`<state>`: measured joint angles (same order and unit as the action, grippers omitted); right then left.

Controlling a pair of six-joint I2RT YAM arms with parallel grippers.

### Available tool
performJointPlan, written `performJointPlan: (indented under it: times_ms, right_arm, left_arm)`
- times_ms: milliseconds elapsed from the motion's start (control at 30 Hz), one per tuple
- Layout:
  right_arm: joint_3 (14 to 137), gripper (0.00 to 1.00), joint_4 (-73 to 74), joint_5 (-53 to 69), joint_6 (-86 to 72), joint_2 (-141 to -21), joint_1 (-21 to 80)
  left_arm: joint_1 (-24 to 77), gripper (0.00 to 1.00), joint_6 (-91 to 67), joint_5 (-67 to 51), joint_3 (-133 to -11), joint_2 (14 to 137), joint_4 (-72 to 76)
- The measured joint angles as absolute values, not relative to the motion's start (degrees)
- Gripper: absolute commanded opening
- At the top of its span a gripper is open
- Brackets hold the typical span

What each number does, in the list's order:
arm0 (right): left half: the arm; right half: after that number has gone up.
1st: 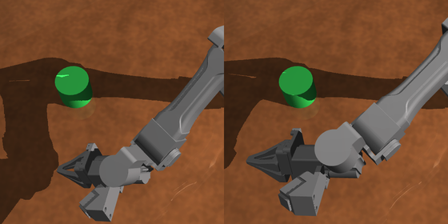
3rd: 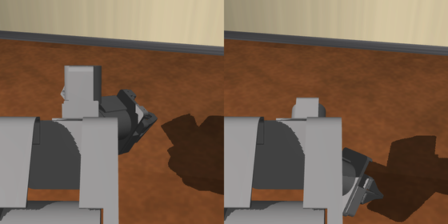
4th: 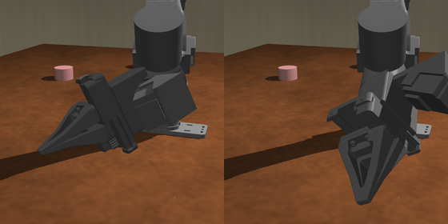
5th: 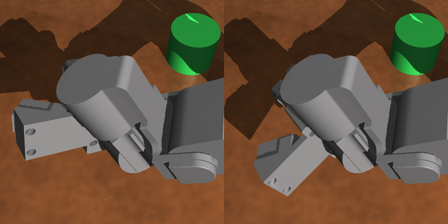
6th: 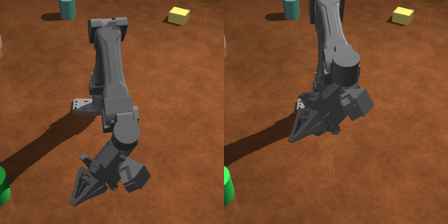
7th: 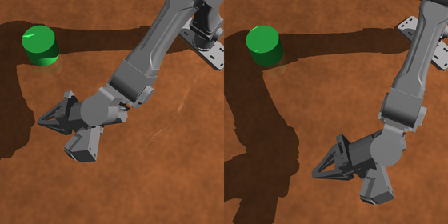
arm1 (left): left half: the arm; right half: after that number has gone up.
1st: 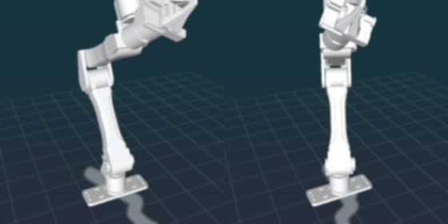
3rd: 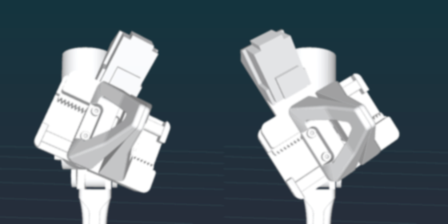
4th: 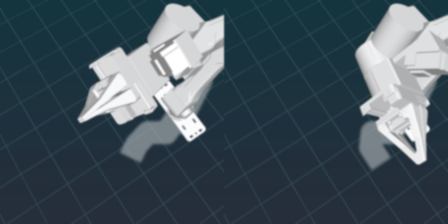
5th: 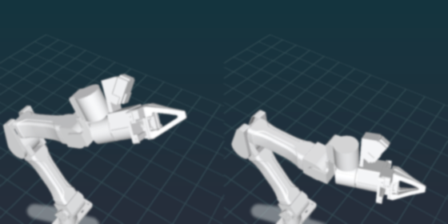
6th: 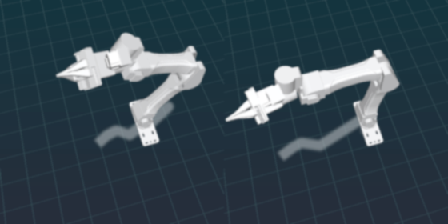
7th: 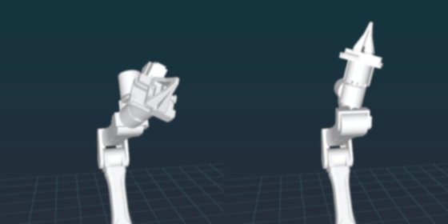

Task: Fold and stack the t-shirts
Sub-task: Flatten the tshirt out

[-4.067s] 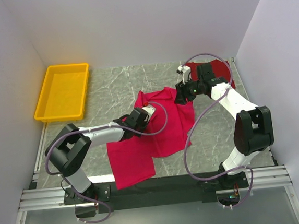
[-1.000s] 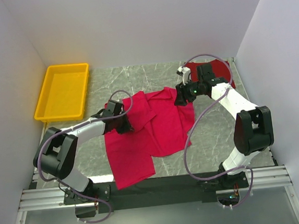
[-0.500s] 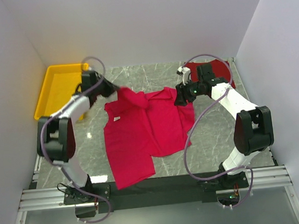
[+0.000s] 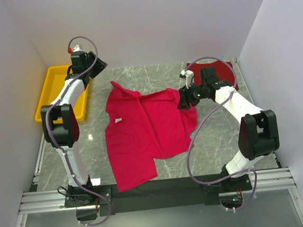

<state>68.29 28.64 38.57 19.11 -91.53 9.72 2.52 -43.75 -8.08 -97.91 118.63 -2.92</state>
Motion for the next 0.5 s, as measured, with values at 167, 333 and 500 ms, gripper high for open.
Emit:
performJointPlan:
  times_ms: [167, 333, 500]
  right_arm:
    - [68.3, 0.59, 28.8, 38.6, 19.6, -91.5, 9.7]
    - [69.8, 0.59, 30.0, 38.5, 20.7, -93.2, 9.7]
    - [71.5, 0.59, 31.5, 37.9, 21.6, -94.6, 9.7]
  left_arm:
    - [3.0, 0.57, -31.1, -9.2, -94.8, 110.7, -8.3]
    - [5.6, 0.56, -23.3, -8.9, -82.8, 102.5, -10.7]
    - [8.6, 0.54, -19.7, -7.9, -72.4, 102.4, -13.2]
